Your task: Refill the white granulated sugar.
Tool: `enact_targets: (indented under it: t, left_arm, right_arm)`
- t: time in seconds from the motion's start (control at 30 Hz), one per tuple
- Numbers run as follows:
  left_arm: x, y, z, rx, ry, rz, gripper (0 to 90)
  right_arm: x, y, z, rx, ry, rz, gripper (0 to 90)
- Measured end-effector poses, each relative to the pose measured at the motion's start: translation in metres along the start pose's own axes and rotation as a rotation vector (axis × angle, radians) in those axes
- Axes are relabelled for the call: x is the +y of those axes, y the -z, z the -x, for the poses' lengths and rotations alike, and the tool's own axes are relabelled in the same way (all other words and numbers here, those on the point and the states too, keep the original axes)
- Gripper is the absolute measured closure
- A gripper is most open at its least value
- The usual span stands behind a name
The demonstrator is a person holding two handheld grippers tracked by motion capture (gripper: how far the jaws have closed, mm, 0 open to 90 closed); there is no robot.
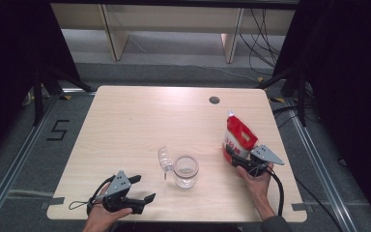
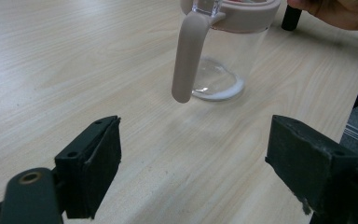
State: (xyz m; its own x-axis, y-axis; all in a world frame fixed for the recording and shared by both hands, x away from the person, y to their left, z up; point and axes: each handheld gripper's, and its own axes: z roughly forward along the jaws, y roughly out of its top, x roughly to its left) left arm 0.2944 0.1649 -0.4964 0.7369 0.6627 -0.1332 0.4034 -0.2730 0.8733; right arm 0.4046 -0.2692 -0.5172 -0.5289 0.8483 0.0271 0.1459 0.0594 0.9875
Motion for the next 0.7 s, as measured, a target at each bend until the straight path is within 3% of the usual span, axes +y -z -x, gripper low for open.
enact_targets:
  t: [0.13, 0.23, 0.33, 0.43, 0.6, 0.63, 0.7]
  left_arm:
    - [0.0005, 0.0000, -0.0014, -0.003, -0.025, 0.000, 17.3]
    - [-0.0001, 0.0000, 0.0001, 0.001, 0.005, -0.001, 17.4]
    - [0.0006, 0.0003, -0.0019, -0.002, -0.024, 0.000, 17.5]
    - [0.0006, 0.0004, -0.0028, -0.008, -0.022, 0.004, 17.5]
    - [0.0007, 0.0000, -0.0030, -0.006, -0.016, 0.012, 17.7]
    - [0.0008, 0.0004, -0.0027, 0.001, -0.016, 0.006, 17.7]
    - [0.0001, -0.0001, -0.0018, -0.002, 0.009, 0.010, 17.8]
  right_arm:
    - [-0.0003, 0.0000, -0.0007, 0.000, -0.002, 0.004, 37.8]
    - [0.0000, -0.0004, 0.0001, 0.013, 0.008, 0.006, 39.8]
    - [0.0009, 0.0006, -0.0006, 0.001, 0.003, -0.009, 40.9]
    - [0.0014, 0.0020, -0.0025, -0.003, -0.016, -0.029, 41.8]
    - [0.0018, 0.0014, -0.0011, 0.000, 0.025, -0.002, 42.6]
    - [0.0024, 0.0024, -0.0008, 0.016, 0.015, -0.010, 42.7]
    - [0.0033, 0.0042, -0.0018, 0.002, -0.002, -0.039, 42.9]
